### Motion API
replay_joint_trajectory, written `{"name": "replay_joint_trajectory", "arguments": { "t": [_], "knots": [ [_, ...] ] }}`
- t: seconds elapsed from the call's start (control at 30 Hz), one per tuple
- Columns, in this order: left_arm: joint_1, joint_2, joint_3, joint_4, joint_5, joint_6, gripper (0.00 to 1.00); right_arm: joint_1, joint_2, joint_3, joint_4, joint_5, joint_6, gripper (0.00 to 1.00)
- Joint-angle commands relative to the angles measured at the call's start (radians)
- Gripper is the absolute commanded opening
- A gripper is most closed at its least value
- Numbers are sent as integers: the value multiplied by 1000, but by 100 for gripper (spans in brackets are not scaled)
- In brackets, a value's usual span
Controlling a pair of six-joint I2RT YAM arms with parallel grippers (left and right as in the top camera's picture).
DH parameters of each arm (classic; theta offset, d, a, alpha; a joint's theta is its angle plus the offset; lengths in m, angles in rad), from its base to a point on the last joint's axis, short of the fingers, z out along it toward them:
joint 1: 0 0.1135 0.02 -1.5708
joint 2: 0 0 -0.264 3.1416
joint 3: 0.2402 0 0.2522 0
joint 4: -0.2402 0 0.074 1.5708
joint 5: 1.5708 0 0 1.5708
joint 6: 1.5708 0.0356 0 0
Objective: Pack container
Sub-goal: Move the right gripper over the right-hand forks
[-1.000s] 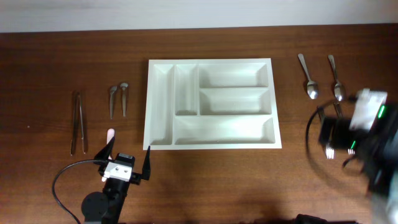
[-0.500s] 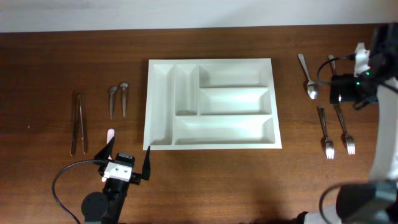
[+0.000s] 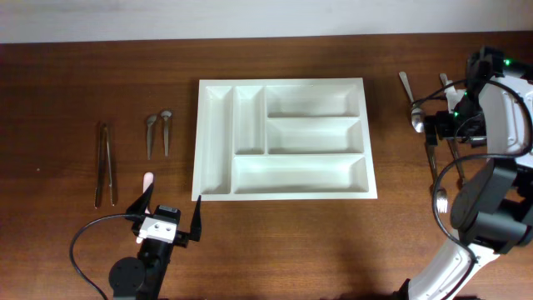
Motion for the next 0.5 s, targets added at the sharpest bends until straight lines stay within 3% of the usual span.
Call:
{"name": "replay_joint_trajectory", "arguments": {
  "t": [0.0,0.47],
  "knots": [
    [-4,-8,-3,-5,0,-5,99,-16,27,11,11,-37,-78,99],
    [-4,-8,-3,-5,0,-5,99,-31,75,-77,1,-98,-130,99]
  ]
}}
